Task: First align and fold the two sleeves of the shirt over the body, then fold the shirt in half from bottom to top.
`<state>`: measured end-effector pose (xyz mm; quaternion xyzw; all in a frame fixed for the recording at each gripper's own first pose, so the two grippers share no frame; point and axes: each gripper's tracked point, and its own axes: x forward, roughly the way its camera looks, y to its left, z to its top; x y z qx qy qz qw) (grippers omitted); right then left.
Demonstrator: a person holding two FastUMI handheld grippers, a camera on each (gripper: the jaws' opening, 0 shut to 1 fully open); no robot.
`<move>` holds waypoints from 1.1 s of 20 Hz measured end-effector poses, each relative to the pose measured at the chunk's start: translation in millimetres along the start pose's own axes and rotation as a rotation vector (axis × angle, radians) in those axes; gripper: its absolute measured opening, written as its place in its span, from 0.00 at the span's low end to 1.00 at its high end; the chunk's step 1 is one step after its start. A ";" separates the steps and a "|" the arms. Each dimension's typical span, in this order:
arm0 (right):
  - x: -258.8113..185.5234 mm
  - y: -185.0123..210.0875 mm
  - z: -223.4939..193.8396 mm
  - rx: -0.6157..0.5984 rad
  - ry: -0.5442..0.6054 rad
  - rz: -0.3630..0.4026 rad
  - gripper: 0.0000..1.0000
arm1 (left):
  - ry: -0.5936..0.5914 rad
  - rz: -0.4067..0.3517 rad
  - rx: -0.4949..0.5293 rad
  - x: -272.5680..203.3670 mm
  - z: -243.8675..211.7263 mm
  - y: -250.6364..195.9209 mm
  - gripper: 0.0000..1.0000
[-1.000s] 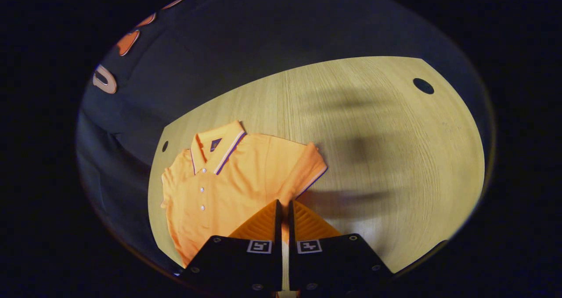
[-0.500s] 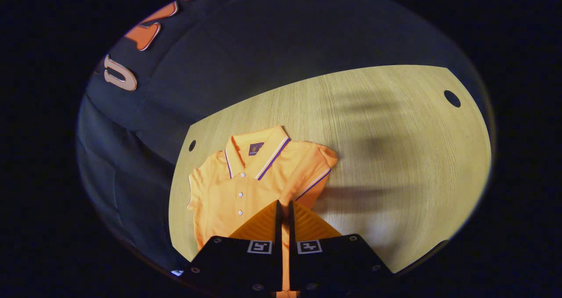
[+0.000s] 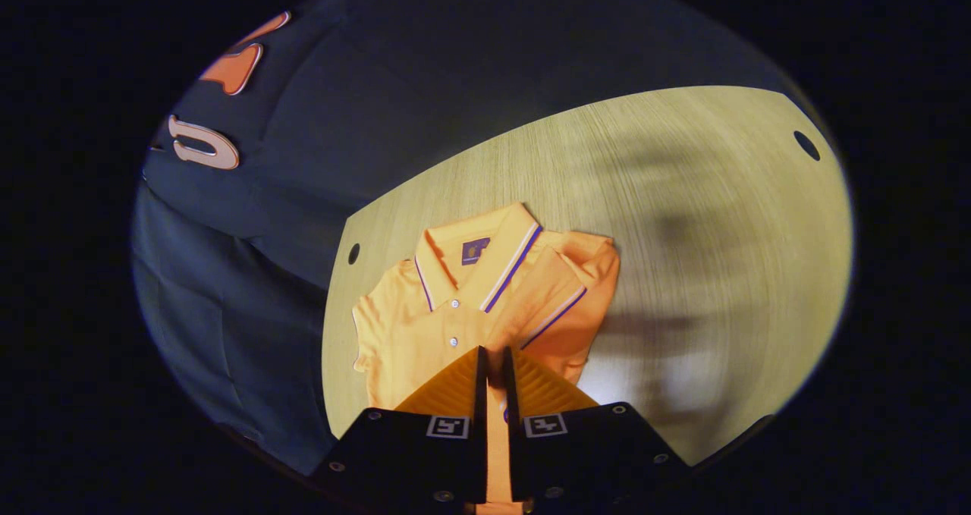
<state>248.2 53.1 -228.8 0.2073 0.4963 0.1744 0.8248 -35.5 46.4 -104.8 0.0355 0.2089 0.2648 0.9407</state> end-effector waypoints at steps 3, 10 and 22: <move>1.9 12.0 -1.1 0.007 0.003 0.039 0.17 | 0.004 -0.014 -0.007 0.9 1.9 -2.2 0.99; -25.2 9.6 2.8 -0.132 -0.069 -0.013 0.43 | 0.086 -0.108 -0.128 39.5 -4.6 -12.7 0.99; -107.6 26.9 -1.3 -0.137 -0.305 -0.166 0.80 | 0.362 -0.323 -0.196 150.0 -52.2 -12.2 0.98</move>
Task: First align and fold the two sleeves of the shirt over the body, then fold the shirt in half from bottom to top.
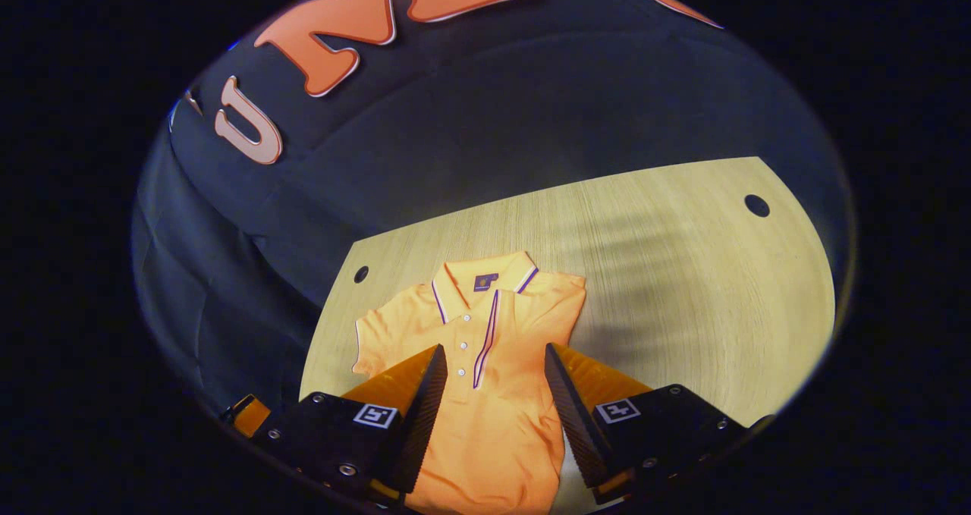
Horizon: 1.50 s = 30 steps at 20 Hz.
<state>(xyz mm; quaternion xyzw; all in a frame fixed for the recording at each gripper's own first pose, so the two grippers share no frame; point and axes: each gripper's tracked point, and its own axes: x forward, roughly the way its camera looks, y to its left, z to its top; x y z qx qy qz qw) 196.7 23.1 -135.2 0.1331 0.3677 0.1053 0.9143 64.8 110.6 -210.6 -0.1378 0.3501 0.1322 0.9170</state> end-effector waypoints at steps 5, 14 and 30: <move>-35.8 -8.4 -12.0 0.012 -0.079 -0.120 0.80 | 0.125 -0.074 0.016 52.2 9.5 8.8 0.98; -98.3 -16.2 -41.2 0.125 -0.237 -0.309 0.91 | 0.354 -0.139 0.097 158.9 3.2 14.8 0.96; -203.1 -4.6 -50.3 0.046 -0.456 -0.487 0.98 | 0.563 -0.029 0.156 261.2 -36.6 31.2 0.93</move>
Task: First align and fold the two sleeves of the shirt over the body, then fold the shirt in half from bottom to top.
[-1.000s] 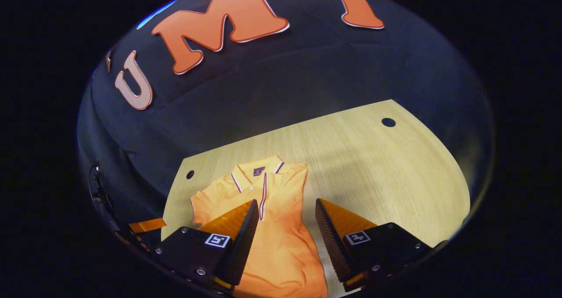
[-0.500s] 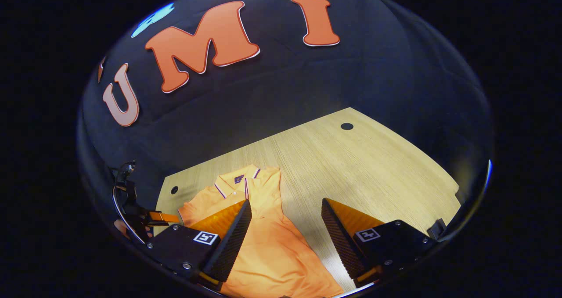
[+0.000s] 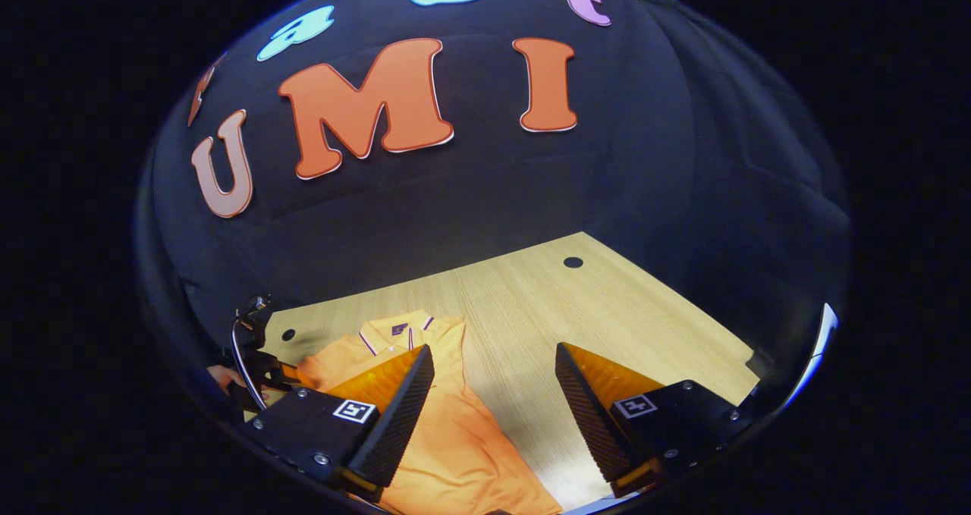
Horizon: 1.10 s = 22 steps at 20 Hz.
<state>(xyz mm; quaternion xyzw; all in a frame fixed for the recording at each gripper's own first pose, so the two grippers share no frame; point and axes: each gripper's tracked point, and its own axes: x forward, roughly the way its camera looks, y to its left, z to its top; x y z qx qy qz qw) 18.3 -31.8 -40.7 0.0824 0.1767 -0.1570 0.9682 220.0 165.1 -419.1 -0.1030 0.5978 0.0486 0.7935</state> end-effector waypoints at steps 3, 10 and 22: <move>-8.7 -3.1 3.0 -0.018 -0.026 -0.005 0.98 | 0.001 0.034 0.017 3.6 2.6 1.3 0.89; -23.8 -12.9 -6.0 -0.023 -0.035 -0.011 0.98 | -0.090 0.011 0.079 10.7 12.8 -10.2 0.23; -30.2 -12.2 -16.4 -0.010 -0.008 0.000 0.98 | -0.322 -0.136 0.282 -40.1 51.5 -78.4 0.03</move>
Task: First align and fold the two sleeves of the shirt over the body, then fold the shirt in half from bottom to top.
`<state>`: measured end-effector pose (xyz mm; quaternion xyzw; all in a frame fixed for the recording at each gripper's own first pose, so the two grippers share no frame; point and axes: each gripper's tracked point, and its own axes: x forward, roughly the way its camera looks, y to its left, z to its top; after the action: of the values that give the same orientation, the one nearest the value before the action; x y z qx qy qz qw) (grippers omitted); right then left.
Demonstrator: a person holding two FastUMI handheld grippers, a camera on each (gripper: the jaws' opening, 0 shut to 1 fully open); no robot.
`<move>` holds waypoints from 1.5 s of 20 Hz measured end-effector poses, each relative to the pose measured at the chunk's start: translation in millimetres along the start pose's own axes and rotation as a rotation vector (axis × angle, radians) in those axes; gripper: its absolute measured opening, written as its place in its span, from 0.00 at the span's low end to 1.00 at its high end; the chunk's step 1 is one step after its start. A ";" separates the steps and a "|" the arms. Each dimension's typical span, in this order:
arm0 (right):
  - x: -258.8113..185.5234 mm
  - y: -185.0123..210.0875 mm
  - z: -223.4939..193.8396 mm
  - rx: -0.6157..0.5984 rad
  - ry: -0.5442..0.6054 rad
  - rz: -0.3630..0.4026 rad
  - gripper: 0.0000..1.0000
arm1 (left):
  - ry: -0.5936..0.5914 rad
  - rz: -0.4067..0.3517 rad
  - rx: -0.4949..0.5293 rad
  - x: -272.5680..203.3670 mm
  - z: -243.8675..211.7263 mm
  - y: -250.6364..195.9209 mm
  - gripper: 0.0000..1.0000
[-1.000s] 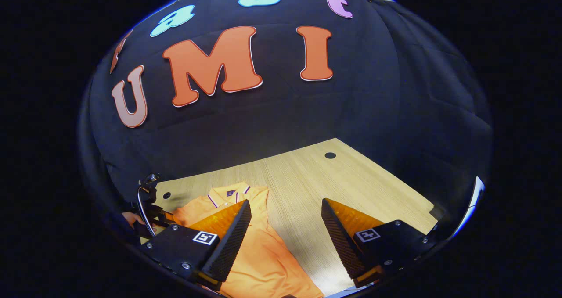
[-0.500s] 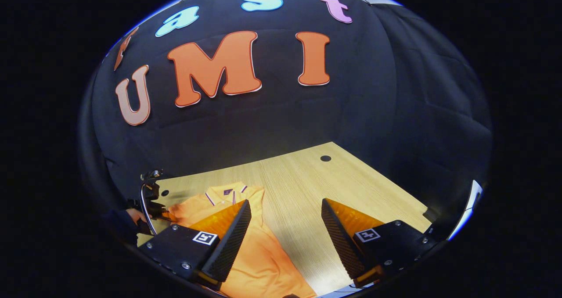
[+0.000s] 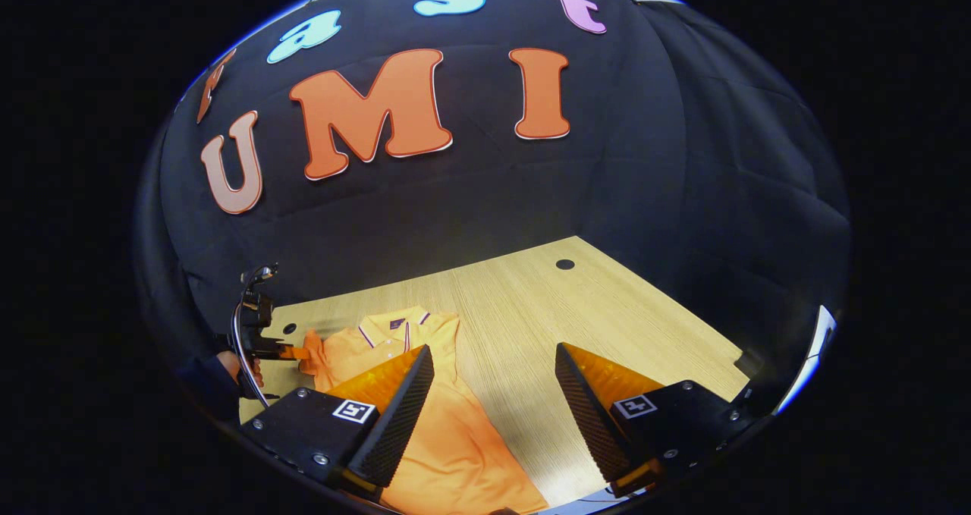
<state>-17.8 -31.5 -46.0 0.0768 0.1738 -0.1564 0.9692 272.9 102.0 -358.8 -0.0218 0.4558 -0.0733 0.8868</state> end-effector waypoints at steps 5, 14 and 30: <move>-9.1 -1.9 -7.0 0.005 0.004 -0.017 0.98 | -0.001 -0.098 0.141 2.6 -0.9 -54.2 0.03; -18.9 -3.2 -20.3 0.005 0.025 -0.020 0.98 | 0.017 -0.278 0.116 -7.3 -21.0 -109.9 0.54; -24.3 -10.3 -60.6 -0.104 0.061 0.214 0.98 | -0.341 -0.100 -0.023 -179.0 -66.7 -73.7 0.97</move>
<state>-61.8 -22.1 -94.5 0.0493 0.2017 -0.0404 0.9774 107.9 57.8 -245.8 -0.0665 0.2980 -0.1072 0.9462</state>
